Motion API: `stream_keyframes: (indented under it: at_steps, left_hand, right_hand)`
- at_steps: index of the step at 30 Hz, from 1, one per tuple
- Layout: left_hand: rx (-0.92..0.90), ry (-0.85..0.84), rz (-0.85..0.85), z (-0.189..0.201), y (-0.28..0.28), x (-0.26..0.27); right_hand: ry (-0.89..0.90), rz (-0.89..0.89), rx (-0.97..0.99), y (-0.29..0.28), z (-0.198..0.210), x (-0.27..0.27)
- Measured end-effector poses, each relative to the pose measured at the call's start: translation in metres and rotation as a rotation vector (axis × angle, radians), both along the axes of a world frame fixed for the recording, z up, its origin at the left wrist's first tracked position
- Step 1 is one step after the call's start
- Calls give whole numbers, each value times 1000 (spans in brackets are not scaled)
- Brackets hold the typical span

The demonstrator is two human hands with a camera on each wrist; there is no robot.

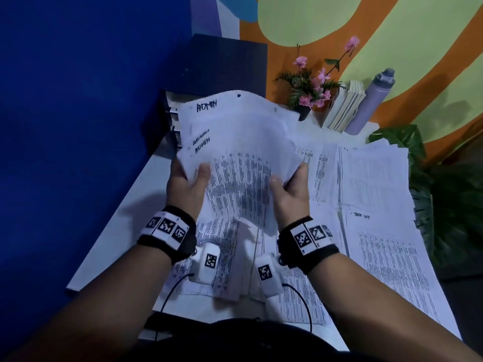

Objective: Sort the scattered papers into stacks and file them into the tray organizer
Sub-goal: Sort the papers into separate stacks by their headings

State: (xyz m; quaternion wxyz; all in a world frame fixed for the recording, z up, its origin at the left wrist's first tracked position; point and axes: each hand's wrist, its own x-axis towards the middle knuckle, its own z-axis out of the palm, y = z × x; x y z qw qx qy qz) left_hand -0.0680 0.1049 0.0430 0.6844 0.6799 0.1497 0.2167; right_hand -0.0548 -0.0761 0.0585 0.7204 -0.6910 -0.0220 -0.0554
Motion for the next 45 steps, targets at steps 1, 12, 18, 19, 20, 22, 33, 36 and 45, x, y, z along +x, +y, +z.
stream_keyframes:
  at_steps: [1,12,18,19,20,22,33,36,45]
  left_hand:
    - [-37,-30,-7,-3,1,0]
    - [-124,133,-5,-32,-1,-4]
    - [-88,306,-46,-59,4,13]
    - [22,397,-61,-72,8,13]
    - [155,511,-76,-82,11,10]
    - [429,759,-119,-103,19,0]
    - [925,1046,-262,-144,35,-34]
    - [935,1044,-227,-141,30,-35]
    - [895,1121,-257,-139,42,-37]
  right_hand:
    - [26,27,7,0,1,-4]
    - [222,36,-263,-5,-20,2]
    - [326,-141,-378,-59,-41,35]
    - [366,-158,-485,-70,-51,38]
    - [415,-166,-597,-81,-55,38]
    - [534,-151,-808,-103,-65,34]
    - [432,-176,-1175,-118,-94,12]
    - [473,63,-947,-85,-97,12]
    - [533,508,-1008,-21,-122,-18]
